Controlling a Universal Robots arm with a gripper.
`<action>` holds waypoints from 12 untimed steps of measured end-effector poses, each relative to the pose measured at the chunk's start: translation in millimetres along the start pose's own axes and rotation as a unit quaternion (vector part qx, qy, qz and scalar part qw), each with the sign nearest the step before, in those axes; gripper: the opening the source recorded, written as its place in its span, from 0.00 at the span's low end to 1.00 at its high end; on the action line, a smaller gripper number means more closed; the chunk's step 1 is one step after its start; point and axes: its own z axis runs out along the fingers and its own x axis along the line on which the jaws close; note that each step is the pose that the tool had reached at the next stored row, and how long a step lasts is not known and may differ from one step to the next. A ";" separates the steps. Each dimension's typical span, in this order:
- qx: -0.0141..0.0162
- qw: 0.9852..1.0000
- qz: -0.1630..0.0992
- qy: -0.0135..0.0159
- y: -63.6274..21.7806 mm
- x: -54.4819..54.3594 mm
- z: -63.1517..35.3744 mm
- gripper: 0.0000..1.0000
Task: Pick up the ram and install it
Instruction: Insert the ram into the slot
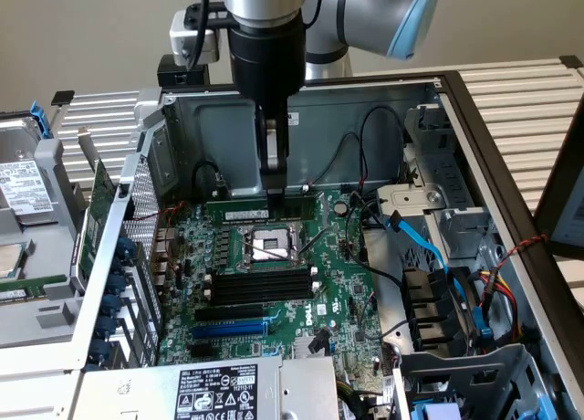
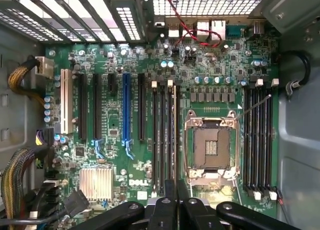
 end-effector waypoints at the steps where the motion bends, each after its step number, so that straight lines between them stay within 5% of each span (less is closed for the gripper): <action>1: 0.000 1.000 0.000 0.000 0.0 0.3 1.9 0.12; 7: 0.000 1.000 0.000 0.000 0.3 3.3 9.3 0.12; 12: 0.011 1.000 0.000 -0.001 3.5 3.6 13.1 0.12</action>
